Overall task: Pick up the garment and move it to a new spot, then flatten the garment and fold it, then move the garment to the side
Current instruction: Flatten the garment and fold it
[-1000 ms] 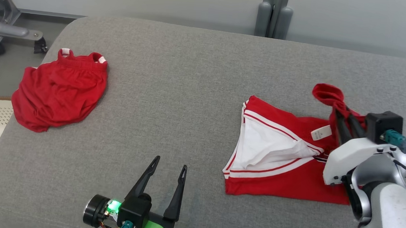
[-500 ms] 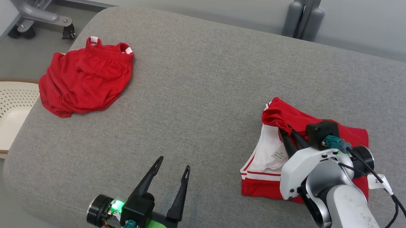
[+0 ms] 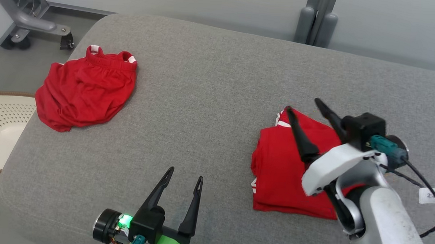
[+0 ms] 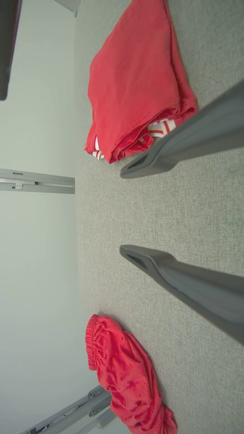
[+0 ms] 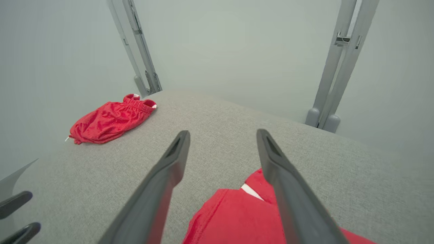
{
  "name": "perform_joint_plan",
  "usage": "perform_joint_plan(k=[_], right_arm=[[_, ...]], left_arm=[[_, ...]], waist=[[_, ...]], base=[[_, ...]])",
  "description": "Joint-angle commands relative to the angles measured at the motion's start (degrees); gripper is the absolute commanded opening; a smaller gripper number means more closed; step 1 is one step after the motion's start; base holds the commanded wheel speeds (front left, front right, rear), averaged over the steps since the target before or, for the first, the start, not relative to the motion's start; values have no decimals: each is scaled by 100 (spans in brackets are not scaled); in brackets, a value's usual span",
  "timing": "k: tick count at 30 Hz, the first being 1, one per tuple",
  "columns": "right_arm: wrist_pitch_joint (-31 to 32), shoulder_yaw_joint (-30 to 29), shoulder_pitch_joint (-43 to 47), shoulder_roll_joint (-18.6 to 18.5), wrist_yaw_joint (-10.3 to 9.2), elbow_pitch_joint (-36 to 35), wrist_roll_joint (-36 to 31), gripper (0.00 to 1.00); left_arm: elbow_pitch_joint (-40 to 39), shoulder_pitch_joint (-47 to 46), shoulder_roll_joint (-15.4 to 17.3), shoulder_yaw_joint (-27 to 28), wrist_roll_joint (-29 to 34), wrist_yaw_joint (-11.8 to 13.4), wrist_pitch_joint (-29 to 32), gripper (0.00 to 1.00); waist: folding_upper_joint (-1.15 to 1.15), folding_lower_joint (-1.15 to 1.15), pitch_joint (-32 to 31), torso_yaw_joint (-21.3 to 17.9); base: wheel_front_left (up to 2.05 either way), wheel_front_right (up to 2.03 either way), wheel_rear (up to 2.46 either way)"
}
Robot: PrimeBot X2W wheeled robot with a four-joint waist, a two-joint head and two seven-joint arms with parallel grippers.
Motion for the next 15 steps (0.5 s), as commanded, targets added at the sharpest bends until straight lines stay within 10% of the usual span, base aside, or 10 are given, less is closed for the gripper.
perform_joint_plan(k=[1,15], right_arm=[[-119,-236,64,-29,-10,-111,-39,100],[-2177,-1396,672,-382,-9,914,151,100]], left_arm=[[-21,46,-3,22,-29,36,-18,100],[-181,227,-3,341,45,129,-18,100]], waist=[[0,0,-89,-116],[0,0,-392,-1019]], base=[[0,0,0],[0,0,0]])
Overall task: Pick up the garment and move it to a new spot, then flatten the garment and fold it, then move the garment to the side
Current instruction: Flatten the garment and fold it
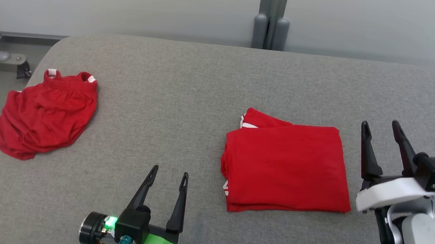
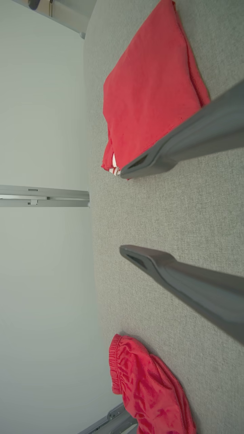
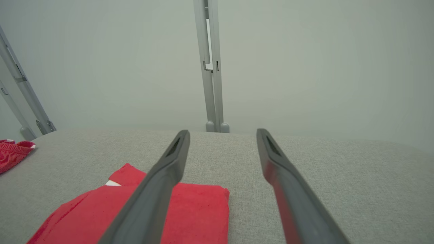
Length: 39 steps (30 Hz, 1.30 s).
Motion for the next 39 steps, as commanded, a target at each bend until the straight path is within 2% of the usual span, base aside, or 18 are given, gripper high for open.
perform_joint_plan(k=[1,2,5,11,17,24,39], right_arm=[[-210,55,170,-54,-8,207,1,100],[-432,276,275,-126,-7,471,101,100],[-584,796,391,-263,-6,699,414,100],[-603,1240,700,-389,-8,140,878,100],[-603,1188,1027,-282,-8,-55,744,100],[-603,1051,1263,-142,-7,-27,650,100],[-605,901,1412,30,-8,28,506,100]], left_arm=[[-39,116,4,65,-20,53,-17,100],[-50,168,4,149,-70,81,-17,100],[-105,236,5,304,-89,166,-17,100],[-272,394,68,528,81,259,-17,100],[-493,621,90,674,193,280,-17,100],[-447,867,42,853,20,242,-17,100],[-507,997,2,954,93,136,-17,100]], waist=[[0,0,-179,-292],[0,0,-258,-396],[0,0,-370,-563],[0,0,-541,-780],[0,0,-766,-864],[0,0,-985,-821],[0,0,-1052,-759]], base=[[0,0,0],[0,0,0],[0,0,0],[0,0,0],[0,0,0],[0,0,0],[0,0,0]])
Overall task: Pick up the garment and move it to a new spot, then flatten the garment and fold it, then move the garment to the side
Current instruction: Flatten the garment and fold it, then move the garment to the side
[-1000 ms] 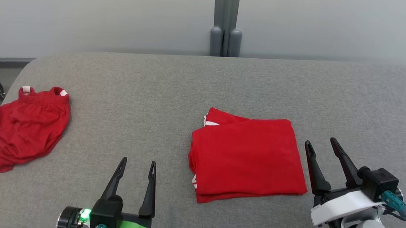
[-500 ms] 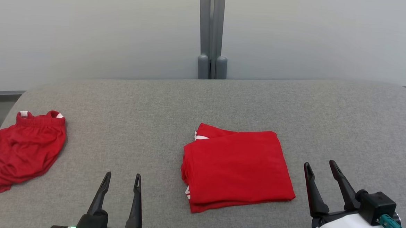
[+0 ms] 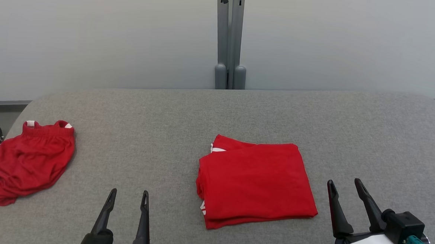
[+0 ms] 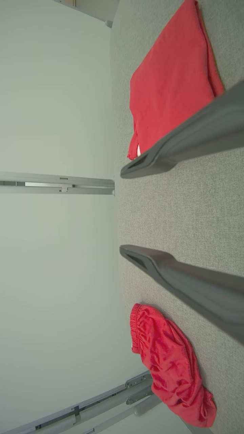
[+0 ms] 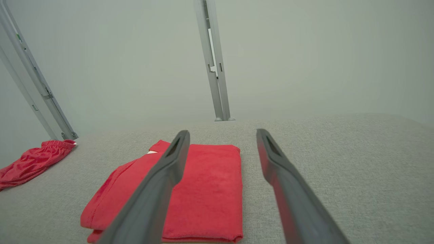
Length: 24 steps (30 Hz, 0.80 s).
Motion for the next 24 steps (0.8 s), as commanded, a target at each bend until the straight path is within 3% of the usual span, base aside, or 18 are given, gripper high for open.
perform_joint_plan(k=[1,24], right_arm=[[-15,-24,56,1,-9,11,-47,100],[-15,-11,-9,85,-9,-13,-164,100]], left_arm=[[-13,63,-2,-4,56,-28,-17,100],[13,14,-5,-56,26,21,-17,100]], waist=[[0,0,-8,9],[0,0,60,12]], base=[[0,0,0],[0,0,0]])
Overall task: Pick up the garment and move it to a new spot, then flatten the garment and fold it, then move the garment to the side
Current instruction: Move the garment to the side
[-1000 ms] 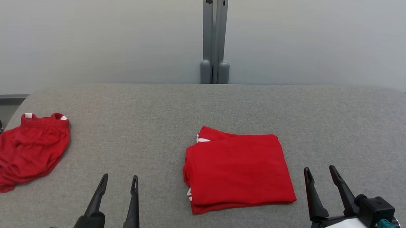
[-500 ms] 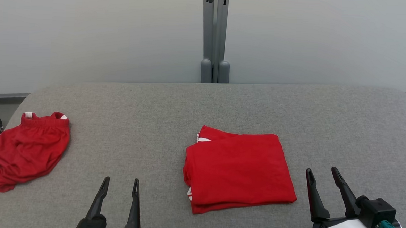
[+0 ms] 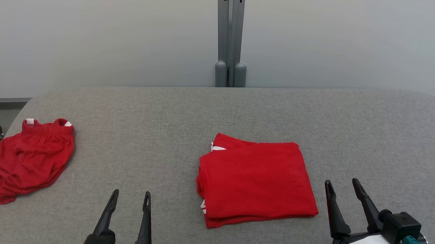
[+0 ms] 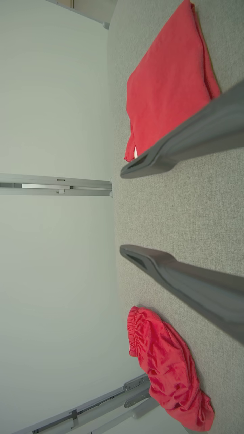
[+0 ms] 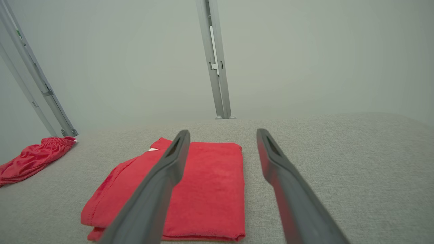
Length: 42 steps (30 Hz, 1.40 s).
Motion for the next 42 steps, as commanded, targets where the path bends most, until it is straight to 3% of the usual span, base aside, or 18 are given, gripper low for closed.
perform_joint_plan(k=[1,15,23,31,37,42], right_arm=[[-15,-13,-13,19,-9,3,-41,100],[-15,-72,-108,-7,-9,23,2,100],[-16,304,-540,-378,-9,787,321,100],[308,1104,-1623,-1142,-8,1857,1935,100],[1205,1561,-2256,-1653,-8,2008,3492,100],[1512,1926,-2640,-2020,-8,2163,4009,100]], left_arm=[[16,-4,2,10,32,-19,-17,100],[-21,-151,2,-31,48,-69,-17,100],[23,-279,3,-142,65,-106,-17,100],[-57,-587,4,-304,48,-182,-17,100],[-209,-837,4,-379,-3,-335,-16,100],[-272,-1041,4,-476,-103,-446,-16,100]], waist=[[0,0,5,14],[0,0,292,172],[0,0,609,194],[0,0,1097,279],[0,0,1517,376],[0,0,1892,476]], base=[[0,0,0],[0,0,0],[0,0,0],[0,0,0],[0,0,0],[0,0,0]])
